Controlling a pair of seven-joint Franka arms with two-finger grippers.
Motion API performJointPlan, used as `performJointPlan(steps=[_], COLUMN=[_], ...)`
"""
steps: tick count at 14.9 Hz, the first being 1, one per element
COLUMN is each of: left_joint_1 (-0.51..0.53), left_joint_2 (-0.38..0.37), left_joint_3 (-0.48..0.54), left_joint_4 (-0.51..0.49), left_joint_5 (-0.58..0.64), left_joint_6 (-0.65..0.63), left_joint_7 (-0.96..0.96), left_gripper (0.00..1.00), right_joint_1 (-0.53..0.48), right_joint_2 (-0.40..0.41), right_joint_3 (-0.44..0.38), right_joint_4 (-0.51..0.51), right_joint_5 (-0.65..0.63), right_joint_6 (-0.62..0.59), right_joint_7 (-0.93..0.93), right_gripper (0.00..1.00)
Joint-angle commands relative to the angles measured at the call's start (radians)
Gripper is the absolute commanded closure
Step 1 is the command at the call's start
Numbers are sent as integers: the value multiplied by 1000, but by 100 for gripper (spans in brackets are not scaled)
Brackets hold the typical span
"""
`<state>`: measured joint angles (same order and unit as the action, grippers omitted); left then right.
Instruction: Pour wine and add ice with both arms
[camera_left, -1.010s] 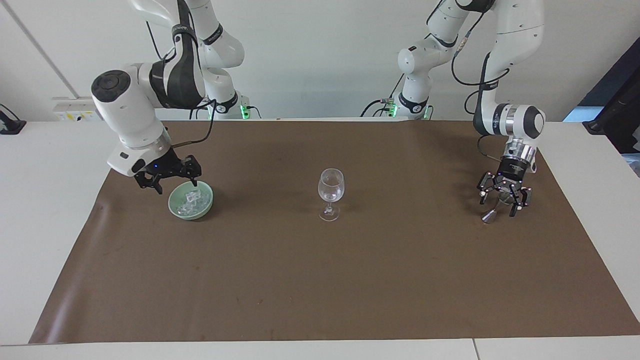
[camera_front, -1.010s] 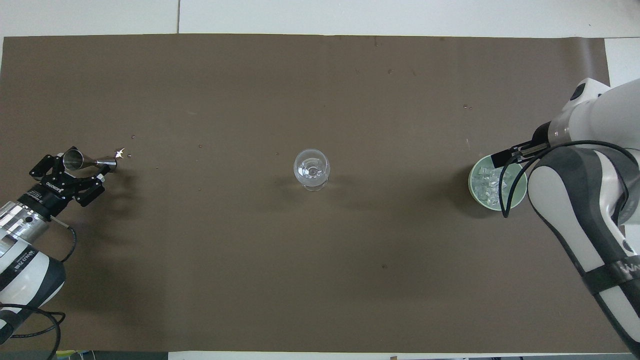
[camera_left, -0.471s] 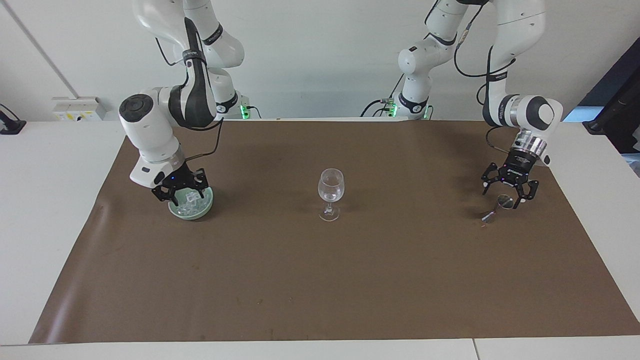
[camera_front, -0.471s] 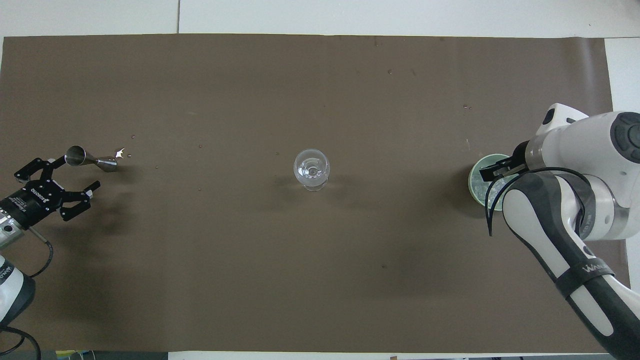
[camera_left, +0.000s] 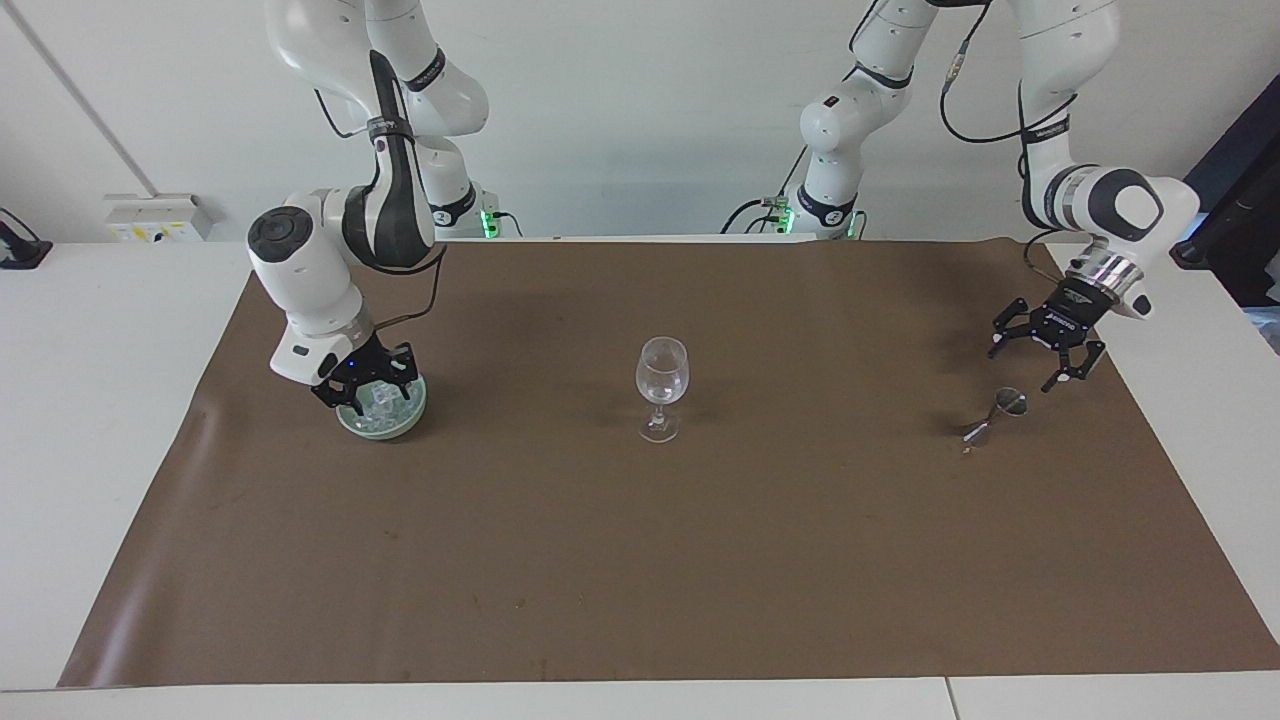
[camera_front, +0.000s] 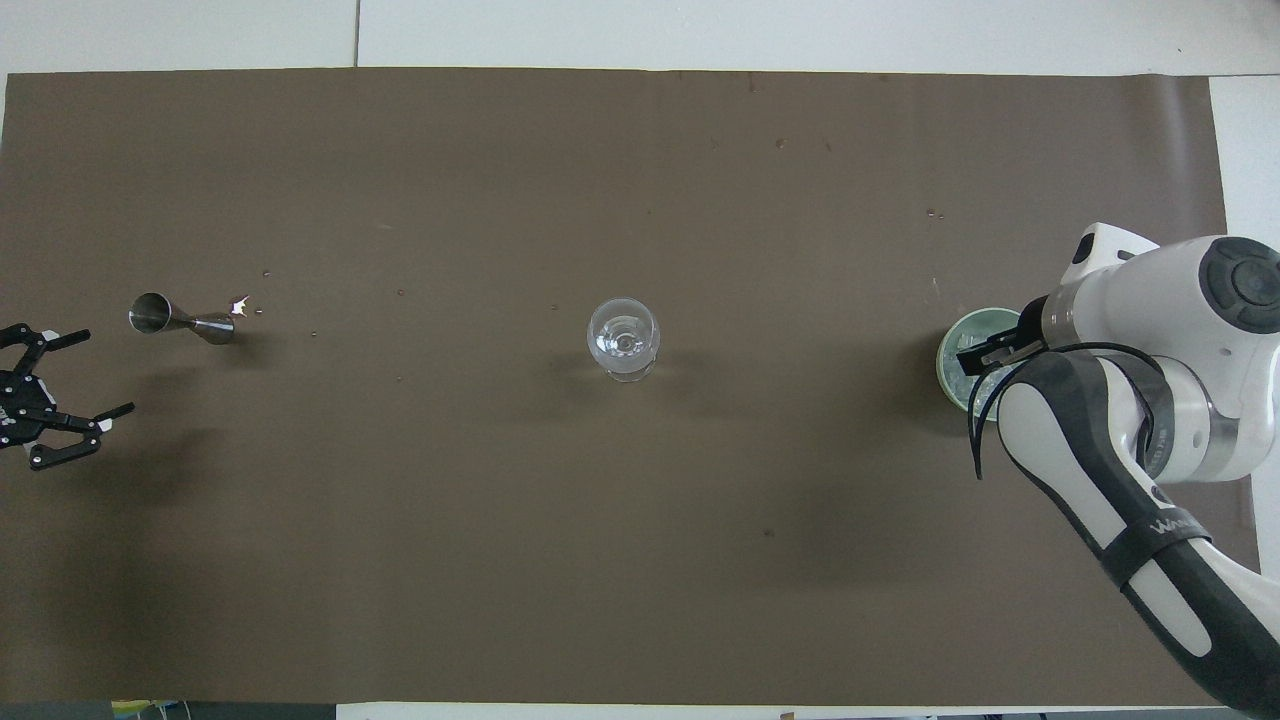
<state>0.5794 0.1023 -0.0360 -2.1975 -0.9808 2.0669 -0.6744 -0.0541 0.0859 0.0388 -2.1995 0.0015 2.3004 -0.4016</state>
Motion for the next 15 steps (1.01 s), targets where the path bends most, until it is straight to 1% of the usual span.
performJointPlan(steps=[1,3,5,6,7,9,11,12,13,15], left_joint_1=[-30,-52,-97,-139,-176,-242,-311,-341,-370,-438], left_joint_2=[34,63,95,97,94,82,50,36,27,20], left_joint_3=[-7,-7,-7,-7,-7,-10,-12,-13,-13,-15], left_joint_4=[148,285,421,470,501,532,532,527,522,521], left_joint_5=[210,347,469,528,574,643,707,727,738,804], left_joint_6=[-48,-123,-184,-195,-214,-226,-225,-226,-225,-226], left_joint_7=[-5,-4,-2,-4,-4,-4,4,7,9,51], left_gripper=[0,0,0,0,0,0,0,0,0,0], right_joint_1=[-24,-33,-32,-32,-32,-32,-29,-29,-29,-29], right_joint_2=[3,3,3,3,3,2,2,2,2,0], right_joint_3=[7,7,7,7,7,7,7,7,7,7], right_joint_4=[-20,-23,-28,-28,-28,-29,-31,-31,-31,-35], right_joint_5=[17,17,17,17,15,17,15,17,15,17], right_joint_6=[25,24,24,24,24,22,22,21,21,21], right_joint_7=[-52,-52,-54,-54,-52,-52,-54,-54,-54,-56], right_gripper=[33,35,39,43,44,44,44,51,55,66])
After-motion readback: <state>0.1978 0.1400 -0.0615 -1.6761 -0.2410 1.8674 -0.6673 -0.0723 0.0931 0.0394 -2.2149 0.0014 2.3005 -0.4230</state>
